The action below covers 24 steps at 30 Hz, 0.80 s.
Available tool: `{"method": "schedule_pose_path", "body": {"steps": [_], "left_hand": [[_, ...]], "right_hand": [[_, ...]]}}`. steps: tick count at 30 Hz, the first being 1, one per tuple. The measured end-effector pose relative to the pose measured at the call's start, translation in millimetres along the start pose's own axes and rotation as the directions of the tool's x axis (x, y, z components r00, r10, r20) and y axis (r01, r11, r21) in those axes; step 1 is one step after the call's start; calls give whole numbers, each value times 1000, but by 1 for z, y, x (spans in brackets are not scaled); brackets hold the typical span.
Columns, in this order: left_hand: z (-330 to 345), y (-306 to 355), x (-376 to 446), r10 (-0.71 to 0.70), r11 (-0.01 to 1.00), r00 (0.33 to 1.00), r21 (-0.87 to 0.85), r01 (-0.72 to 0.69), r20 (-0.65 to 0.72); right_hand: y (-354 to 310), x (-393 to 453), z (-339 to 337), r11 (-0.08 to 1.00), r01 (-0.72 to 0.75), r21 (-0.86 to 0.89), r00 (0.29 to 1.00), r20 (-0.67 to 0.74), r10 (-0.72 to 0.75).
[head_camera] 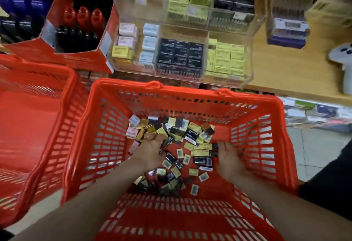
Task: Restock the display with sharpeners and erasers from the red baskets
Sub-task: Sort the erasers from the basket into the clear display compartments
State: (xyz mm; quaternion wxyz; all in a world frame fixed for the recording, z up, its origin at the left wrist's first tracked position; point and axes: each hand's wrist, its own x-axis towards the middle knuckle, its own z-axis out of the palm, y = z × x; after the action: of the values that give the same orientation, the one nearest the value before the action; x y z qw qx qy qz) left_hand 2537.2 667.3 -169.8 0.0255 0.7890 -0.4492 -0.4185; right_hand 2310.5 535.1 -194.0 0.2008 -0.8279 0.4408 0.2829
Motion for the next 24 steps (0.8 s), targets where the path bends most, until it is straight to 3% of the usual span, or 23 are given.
{"method": "schedule_pose_path", "body": {"steps": [4,9,12,14,15,16,17,18,19,21,24], "left_hand": [[8,-5,5,-10,997,1000,-79,8,-21],[9,-4,2,-34,991,999,-131,30,-31],[3,4,-2,-21,984,998,-179,9,-63],[-5,15,-5,-45,963,996,-270,25,-71],[-10,23,-8,-59,936,997,-350,35,-59],[-15,31,-11,-67,893,997,-448,40,-43],[-21,40,-15,-68,832,997,-554,42,-27],[-26,49,-21,-64,757,998,-652,43,-8],[-30,58,-27,-50,698,999,-715,39,5],[-37,70,-38,-5,619,1000,-786,9,8],[-42,78,-52,41,364,998,-931,37,56]], "right_hand": [[-7,11,11,995,-29,-97,995,-97,20],[-9,8,15,987,-28,-159,995,-102,11],[-8,3,3,999,-24,-35,996,-85,21],[-12,-1,-13,965,-96,244,991,-64,115],[-16,-4,-24,863,-167,478,982,-2,191],[-20,-7,-35,655,-252,712,964,125,234],[-26,-12,-46,356,-332,873,941,283,183],[-31,-19,-57,63,-393,917,919,390,60],[-34,-26,-64,-124,-429,895,903,425,-61],[-38,-39,-75,-295,-472,831,877,406,-258],[-40,-56,-83,-431,-513,743,846,351,-401]]}}
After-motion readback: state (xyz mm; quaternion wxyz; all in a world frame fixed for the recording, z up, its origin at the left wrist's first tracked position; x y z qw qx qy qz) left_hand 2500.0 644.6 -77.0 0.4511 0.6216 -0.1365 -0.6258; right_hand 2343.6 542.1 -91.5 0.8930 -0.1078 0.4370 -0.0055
